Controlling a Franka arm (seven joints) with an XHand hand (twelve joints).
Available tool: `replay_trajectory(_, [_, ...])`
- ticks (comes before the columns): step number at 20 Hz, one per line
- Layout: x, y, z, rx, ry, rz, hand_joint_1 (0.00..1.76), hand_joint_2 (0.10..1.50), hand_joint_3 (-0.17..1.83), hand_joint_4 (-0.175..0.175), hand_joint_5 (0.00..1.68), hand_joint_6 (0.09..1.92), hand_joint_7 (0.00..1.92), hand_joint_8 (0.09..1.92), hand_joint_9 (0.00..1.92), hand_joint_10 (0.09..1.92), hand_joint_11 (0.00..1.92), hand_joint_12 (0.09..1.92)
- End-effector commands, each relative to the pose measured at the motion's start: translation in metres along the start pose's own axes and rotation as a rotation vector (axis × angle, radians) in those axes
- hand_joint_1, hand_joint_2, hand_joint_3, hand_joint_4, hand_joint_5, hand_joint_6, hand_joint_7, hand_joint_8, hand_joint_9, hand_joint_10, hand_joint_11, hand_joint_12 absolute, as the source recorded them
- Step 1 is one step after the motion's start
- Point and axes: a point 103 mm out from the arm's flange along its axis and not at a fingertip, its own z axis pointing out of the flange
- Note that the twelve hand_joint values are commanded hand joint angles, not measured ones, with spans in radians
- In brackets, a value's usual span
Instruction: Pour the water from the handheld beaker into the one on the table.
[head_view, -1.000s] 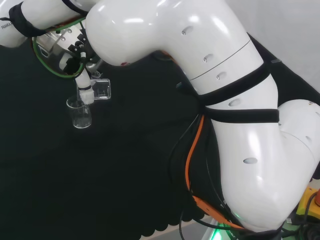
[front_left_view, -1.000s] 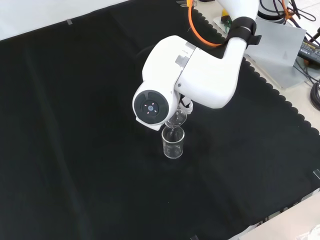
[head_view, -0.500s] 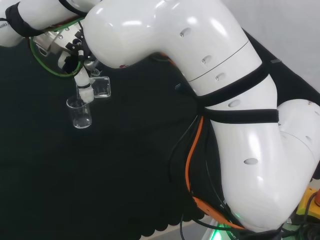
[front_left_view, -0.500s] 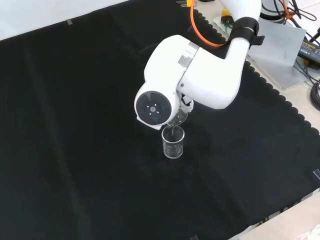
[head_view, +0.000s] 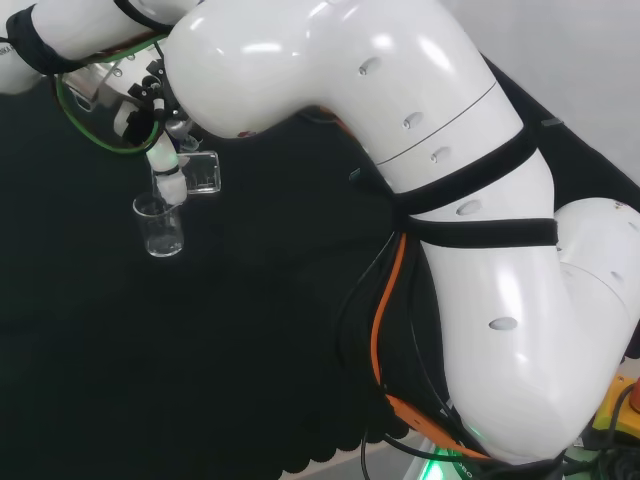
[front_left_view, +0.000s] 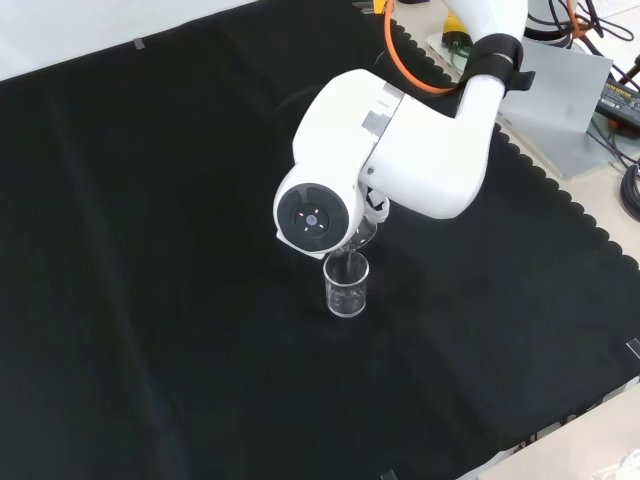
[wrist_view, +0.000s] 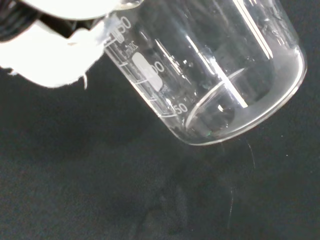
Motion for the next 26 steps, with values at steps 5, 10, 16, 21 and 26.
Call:
replay_trajectory(5, [0.002,-0.001,-0.001,0.012,-0.013,-0.001,1.13,0.59,0.91,0.071,1.15,1.01,1.45,0.84,1.34,0.86,1.21,0.84])
replay_trajectory(10, [0.006,0.001,-0.002,0.024,-0.023,0.003,1.13,0.59,0.91,0.072,1.15,1.02,1.45,0.84,1.34,0.86,1.21,0.84])
replay_trajectory(16, [0.009,0.002,-0.005,0.024,-0.031,-0.004,1.13,0.59,0.91,0.072,1.15,1.02,1.45,0.84,1.34,0.86,1.21,0.84])
replay_trajectory(21, [0.012,0.003,-0.007,0.040,-0.042,0.000,1.13,0.59,0.91,0.073,1.15,1.02,1.45,0.84,1.34,0.86,1.21,0.84])
replay_trajectory(26, [0.015,0.005,-0.010,0.053,-0.050,0.002,1.13,0.59,0.91,0.074,1.15,1.02,1.45,0.84,1.34,0.86,1.22,0.84])
